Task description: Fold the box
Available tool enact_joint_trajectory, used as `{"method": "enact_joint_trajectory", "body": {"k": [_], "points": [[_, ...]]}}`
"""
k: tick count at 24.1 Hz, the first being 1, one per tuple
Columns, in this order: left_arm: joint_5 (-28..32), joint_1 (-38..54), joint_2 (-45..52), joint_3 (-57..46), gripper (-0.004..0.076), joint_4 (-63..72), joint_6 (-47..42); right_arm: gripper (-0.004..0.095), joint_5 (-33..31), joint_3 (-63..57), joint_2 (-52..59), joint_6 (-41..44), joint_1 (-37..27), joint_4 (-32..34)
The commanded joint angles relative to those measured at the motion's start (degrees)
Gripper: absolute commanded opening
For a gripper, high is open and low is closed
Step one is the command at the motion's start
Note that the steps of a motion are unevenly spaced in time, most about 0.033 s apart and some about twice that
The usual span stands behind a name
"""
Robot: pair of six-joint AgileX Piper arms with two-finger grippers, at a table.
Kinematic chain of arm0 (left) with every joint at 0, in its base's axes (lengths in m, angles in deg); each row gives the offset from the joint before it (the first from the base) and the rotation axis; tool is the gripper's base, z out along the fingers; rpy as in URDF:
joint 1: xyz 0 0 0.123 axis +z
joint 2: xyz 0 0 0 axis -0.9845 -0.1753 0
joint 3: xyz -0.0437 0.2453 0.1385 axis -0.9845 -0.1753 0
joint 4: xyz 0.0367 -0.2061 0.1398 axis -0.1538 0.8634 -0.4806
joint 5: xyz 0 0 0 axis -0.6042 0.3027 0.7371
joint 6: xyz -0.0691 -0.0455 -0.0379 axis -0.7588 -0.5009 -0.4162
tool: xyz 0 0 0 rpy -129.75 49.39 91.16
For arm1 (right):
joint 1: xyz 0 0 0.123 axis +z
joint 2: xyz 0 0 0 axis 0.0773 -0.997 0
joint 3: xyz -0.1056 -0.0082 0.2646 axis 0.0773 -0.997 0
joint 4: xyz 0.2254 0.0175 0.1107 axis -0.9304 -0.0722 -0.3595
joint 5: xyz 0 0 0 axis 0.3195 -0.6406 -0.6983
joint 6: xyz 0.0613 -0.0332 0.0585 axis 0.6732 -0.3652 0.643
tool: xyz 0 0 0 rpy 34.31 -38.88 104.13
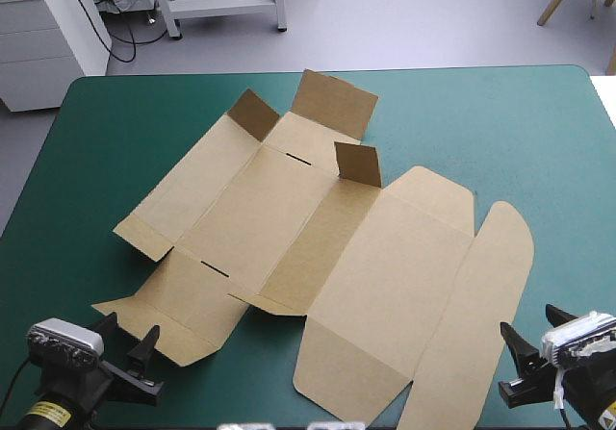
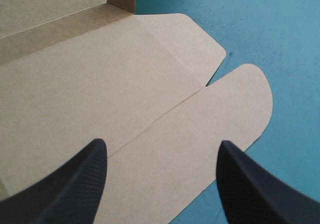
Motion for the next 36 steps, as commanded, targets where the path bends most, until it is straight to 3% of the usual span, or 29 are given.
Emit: {"method": "enact_joint_trajectory", "body": {"k": [1,12,20,25,29,36], "points": [[3.9,-0.2,-0.6,1.9,0.0456,1.2,-0.3,0.059,3.7,1.4,-0.7,0.0,0.0,0.4],[3.4,-0.2,-3.0,5.1,0.0456,0.8,-3.9,0.059,2.2,1.7,-4.2,1.3,0.0,0.4],[-2.4,-0.2,-18.7,17.4,0.0456,-1.4,-6.0,0.059,5.3,8.8,-19.6,4.6,0.0,0.4],[-3.2,-0.2,-26.0,24.6,0.0456,-1.4,-7.0,0.059,6.3,19.3,-31.9,4.2,0.0,-0.1],[-7.6,-0.2,-31.4,31.1,0.0456,-1.4,-7.6,0.059,4.2,34.7,-47.7,0.4,0.0,-0.6],[-10.6,-0.2,-33.7,33.0,0.0456,-1.8,-7.6,0.059,-7.4,56.4,-70.2,-11.2,0.1,-9.6]]}}
